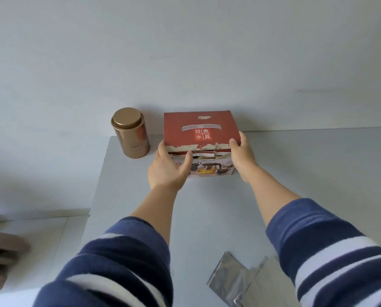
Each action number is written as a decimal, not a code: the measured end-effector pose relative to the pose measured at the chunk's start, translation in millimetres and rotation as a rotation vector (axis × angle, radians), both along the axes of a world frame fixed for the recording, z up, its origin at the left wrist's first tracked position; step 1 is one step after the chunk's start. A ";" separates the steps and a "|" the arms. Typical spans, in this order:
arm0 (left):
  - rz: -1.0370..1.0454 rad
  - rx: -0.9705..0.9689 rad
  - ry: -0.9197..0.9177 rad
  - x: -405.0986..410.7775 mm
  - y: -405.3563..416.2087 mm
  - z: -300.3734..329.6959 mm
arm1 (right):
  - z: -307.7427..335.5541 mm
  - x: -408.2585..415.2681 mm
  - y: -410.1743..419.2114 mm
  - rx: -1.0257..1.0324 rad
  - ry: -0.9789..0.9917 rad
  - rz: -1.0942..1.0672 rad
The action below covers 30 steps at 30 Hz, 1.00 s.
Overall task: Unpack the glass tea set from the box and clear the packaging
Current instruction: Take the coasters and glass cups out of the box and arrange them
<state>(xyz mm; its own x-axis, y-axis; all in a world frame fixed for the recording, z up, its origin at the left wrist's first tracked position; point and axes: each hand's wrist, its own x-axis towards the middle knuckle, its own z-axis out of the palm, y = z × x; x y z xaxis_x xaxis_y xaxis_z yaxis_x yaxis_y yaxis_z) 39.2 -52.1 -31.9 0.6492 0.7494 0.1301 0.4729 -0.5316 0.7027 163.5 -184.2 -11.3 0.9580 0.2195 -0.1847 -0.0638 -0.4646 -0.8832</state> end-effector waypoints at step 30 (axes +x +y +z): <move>-0.045 -0.050 0.108 -9.6 -28.0 1.5 | 66.6 57.2 -16.5 0.566 0.408 -0.222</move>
<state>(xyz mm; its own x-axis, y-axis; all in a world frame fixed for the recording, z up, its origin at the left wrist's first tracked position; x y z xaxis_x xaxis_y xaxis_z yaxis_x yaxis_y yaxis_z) 29.6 -80.1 -30.4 0.6904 0.7231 0.0211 0.5239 -0.5198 0.6748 220.7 -200.7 55.3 0.8700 0.1962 -0.4524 -0.4790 0.1180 -0.8699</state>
